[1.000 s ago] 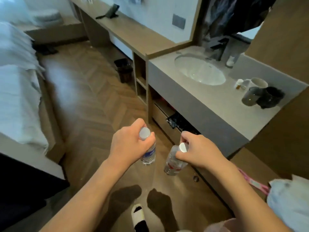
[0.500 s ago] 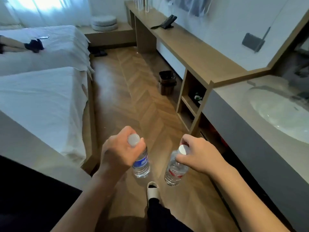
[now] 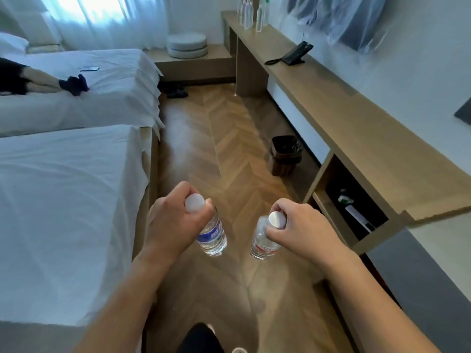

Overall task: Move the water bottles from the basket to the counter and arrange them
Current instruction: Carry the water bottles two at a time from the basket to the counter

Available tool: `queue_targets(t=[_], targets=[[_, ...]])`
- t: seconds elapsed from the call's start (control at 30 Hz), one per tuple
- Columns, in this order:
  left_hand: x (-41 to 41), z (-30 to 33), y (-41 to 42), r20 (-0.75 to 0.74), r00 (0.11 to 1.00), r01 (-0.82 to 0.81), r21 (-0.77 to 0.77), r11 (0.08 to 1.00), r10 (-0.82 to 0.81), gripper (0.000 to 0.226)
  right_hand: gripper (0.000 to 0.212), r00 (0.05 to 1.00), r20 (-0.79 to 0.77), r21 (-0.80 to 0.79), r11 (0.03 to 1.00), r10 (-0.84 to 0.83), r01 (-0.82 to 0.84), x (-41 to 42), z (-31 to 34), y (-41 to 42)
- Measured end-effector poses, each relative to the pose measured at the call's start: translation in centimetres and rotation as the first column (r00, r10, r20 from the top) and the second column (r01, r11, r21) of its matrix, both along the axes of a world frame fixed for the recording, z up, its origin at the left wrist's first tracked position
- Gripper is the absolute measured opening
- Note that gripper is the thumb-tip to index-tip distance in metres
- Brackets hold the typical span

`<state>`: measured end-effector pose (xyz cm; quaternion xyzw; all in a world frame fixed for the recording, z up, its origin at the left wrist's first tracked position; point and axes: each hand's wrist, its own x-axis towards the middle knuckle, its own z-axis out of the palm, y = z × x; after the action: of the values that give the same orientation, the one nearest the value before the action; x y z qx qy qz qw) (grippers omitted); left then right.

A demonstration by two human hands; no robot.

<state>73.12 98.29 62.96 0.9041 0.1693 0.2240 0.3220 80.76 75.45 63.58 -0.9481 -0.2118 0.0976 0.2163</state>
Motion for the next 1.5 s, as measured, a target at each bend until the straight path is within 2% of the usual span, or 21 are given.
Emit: queue_targets(t=[0.4,0.6,0.87,1.17,1.5], targets=[[27.9,0.2,15.8,-0.006,0.996,0.085,0.001,0.996,-0.085,0.027,0.020,0.998,0.008,-0.026,0.998,-0.065,0.065,26.8,-0.6,14.8],[40.9,1.7,20.9,0.000,0.996,0.087,-0.012,0.996,-0.087,0.026,0.021,0.997,0.006,0.022,0.996,-0.082,0.081,38.8,0.3,20.3],[59.6,0.2,27.2,0.008,0.996,0.093,-0.001,0.996,-0.093,0.023,0.021,0.997,0.011,0.056,0.996,-0.072,0.071,58.0,-0.8,27.4],[78.3,1.8,33.8,-0.019,0.998,0.066,-0.045,0.997,-0.067,0.022,0.020,0.999,0.007,0.032,0.998,-0.051,0.050,77.3,0.6,34.7],[98.7,0.6,45.4,-0.073,0.991,0.105,-0.079,0.991,-0.111,0.025,0.019,0.996,0.001,0.012,0.996,-0.086,0.086,97.2,0.2,46.1]])
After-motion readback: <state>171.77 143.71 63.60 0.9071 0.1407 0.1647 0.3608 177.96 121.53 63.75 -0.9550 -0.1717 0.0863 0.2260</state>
